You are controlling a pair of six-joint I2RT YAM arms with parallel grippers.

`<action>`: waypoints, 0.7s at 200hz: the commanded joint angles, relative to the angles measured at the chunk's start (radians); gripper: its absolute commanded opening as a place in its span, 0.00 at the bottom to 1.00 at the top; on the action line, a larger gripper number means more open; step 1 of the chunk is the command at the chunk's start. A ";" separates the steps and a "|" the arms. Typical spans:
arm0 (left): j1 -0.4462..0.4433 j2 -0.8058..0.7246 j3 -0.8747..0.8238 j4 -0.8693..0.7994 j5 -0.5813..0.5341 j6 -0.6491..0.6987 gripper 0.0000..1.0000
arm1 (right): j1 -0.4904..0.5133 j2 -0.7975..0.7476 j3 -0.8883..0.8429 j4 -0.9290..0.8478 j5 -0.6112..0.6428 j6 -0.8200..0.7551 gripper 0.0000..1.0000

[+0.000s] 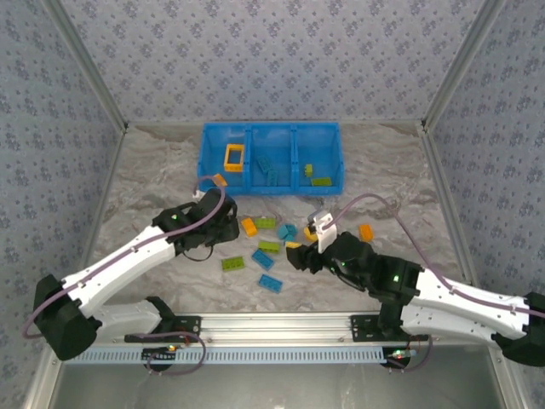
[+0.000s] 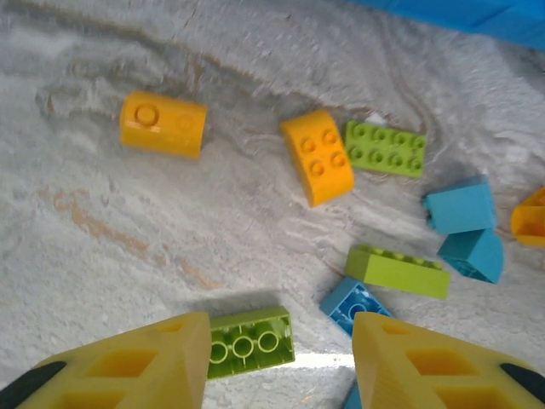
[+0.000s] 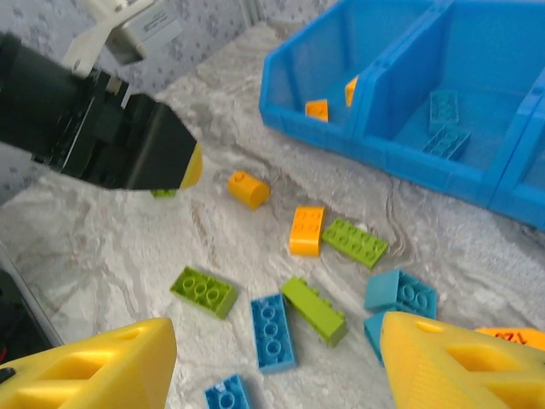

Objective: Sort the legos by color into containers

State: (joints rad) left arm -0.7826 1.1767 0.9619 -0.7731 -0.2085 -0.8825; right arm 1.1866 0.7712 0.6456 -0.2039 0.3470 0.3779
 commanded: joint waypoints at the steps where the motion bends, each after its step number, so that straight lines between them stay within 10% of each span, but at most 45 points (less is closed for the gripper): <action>1: 0.001 0.033 -0.014 -0.072 0.019 -0.062 0.50 | 0.030 0.024 -0.017 0.052 0.064 0.041 0.68; 51: 0.020 -0.067 -0.093 -0.179 -0.054 -0.155 0.61 | 0.030 0.057 -0.003 0.042 0.079 0.041 0.70; 89: 0.286 -0.166 -0.147 -0.169 0.030 -0.074 0.64 | 0.024 0.069 0.026 0.052 0.066 0.032 0.70; 140: 0.400 -0.155 -0.135 -0.167 0.051 -0.004 0.64 | 0.000 0.053 0.051 0.146 0.106 0.037 0.75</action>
State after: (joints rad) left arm -0.4274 1.0267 0.8257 -0.9215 -0.1936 -0.9363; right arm 1.2045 0.8379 0.6533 -0.1318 0.4126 0.4068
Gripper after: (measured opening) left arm 0.642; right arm 0.750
